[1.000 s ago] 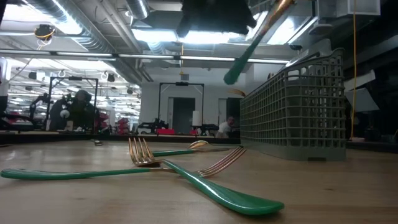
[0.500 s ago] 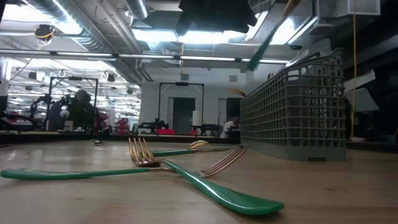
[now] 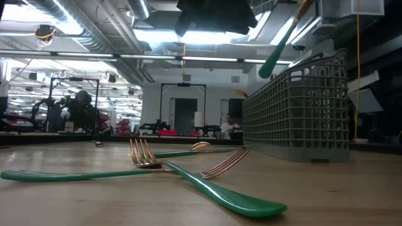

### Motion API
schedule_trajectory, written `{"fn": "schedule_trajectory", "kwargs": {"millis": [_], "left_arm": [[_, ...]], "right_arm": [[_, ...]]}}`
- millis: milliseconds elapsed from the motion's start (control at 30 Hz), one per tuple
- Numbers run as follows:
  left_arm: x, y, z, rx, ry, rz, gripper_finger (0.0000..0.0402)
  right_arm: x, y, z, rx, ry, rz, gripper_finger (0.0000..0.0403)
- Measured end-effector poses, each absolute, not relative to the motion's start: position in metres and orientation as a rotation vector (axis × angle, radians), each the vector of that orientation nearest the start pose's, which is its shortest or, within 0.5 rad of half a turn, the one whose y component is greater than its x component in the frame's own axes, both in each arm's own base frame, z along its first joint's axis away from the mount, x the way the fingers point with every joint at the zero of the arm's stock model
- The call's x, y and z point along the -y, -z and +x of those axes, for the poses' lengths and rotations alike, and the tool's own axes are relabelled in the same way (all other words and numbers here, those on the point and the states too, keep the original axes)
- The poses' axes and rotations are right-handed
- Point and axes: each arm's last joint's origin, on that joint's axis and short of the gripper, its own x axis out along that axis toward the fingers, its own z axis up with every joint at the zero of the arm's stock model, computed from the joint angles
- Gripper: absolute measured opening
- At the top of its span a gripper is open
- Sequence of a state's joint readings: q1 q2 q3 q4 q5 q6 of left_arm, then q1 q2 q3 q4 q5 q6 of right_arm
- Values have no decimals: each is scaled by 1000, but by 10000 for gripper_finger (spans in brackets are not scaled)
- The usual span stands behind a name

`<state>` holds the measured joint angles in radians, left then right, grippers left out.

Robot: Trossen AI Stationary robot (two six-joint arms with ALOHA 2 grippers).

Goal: Sort silverware
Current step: Put the bottom right knife into the bottom section of the basket

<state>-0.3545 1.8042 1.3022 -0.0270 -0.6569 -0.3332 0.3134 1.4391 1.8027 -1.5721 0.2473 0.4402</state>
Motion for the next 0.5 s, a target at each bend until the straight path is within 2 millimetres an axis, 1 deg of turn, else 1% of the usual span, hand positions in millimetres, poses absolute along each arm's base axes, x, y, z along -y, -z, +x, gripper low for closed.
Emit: {"fn": "schedule_trajectory", "kwargs": {"millis": [200,500], "left_arm": [[126,-248,382,-422,-362,-58,86],[128,-248,381,-428,-358,-56,86]], "right_arm": [[-62,-421,215,-1137,148,9,5],[-52,-440,184,-1042,125,-10,5]]}}
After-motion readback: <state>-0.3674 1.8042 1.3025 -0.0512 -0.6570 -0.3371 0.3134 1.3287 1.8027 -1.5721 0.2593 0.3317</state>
